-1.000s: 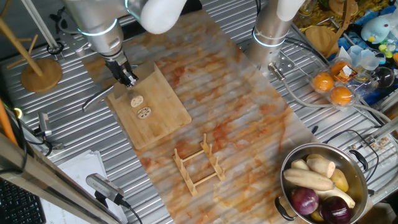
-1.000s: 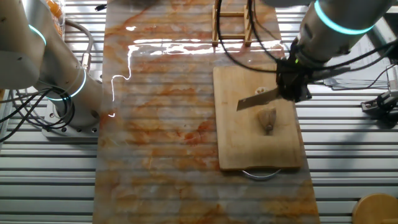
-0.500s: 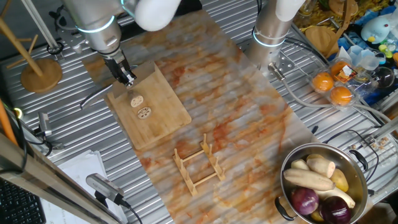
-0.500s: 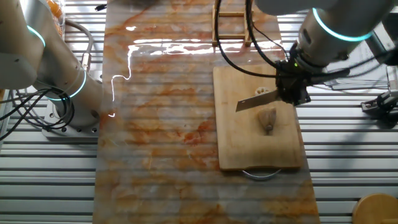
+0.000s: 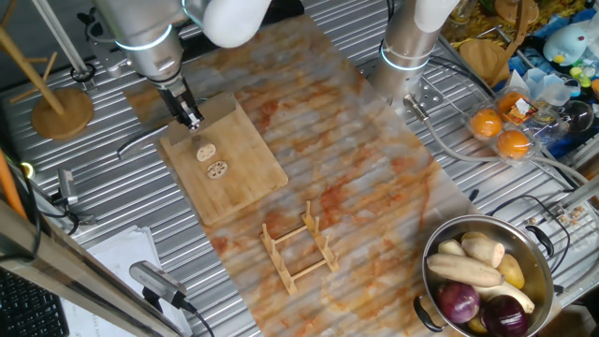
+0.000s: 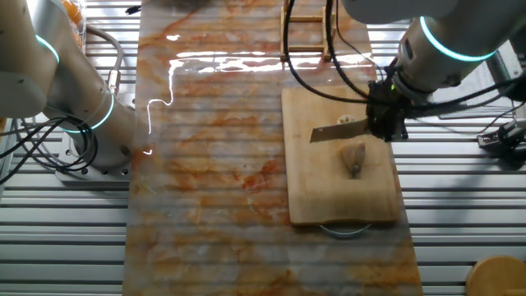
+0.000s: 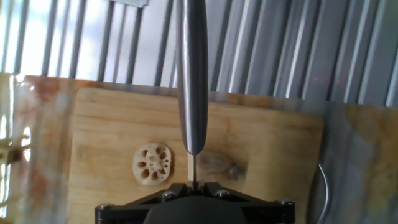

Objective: Slice the lotus root

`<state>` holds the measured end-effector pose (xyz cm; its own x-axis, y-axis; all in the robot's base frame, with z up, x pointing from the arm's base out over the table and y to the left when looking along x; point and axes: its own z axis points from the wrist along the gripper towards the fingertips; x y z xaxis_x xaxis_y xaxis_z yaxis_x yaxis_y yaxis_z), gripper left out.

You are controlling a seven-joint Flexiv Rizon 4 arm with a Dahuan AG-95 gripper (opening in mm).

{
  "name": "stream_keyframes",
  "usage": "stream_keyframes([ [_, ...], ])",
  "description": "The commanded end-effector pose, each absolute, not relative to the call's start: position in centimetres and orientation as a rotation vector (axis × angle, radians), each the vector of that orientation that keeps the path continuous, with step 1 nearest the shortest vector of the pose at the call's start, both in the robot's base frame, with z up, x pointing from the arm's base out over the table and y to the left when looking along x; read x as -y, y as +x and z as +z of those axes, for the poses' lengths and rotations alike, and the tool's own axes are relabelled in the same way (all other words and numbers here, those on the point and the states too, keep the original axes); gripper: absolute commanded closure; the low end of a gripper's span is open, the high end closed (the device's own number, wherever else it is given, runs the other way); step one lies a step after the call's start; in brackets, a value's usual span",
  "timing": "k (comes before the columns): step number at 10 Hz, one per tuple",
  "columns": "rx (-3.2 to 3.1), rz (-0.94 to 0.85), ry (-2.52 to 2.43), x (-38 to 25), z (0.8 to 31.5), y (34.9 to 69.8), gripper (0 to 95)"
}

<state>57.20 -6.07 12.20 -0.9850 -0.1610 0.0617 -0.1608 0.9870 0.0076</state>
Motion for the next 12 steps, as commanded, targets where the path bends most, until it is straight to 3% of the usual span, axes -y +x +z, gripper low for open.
stream_keyframes([
  [1,3.087,-0.044,0.356,6.7,10.5,57.7,95.0],
  [12,3.071,-0.081,0.269,5.4,9.5,56.8,95.0],
])
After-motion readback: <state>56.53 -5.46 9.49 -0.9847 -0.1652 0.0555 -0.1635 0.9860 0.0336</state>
